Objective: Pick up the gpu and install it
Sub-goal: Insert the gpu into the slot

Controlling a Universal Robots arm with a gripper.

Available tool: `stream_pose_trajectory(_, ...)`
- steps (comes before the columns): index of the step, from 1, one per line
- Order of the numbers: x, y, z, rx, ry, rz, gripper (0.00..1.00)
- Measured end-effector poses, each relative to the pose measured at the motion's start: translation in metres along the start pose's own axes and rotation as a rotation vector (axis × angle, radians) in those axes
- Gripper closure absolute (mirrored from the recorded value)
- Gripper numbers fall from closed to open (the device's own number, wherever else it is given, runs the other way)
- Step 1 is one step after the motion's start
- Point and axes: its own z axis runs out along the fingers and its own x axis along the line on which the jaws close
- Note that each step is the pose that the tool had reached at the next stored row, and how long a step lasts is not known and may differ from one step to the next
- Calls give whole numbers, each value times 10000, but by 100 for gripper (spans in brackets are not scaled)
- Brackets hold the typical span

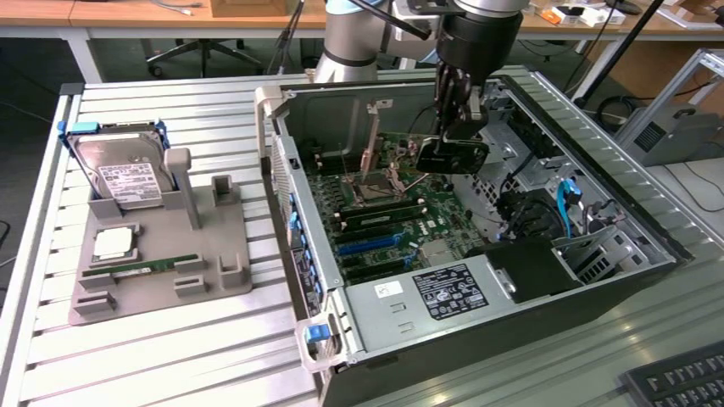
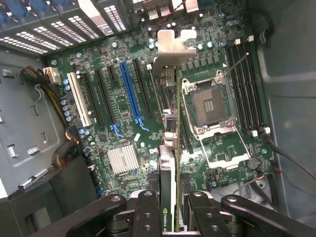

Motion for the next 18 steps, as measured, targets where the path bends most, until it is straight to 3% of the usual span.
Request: stream_pose_trajectory(18, 0, 0, 0, 5, -27, -388, 73)
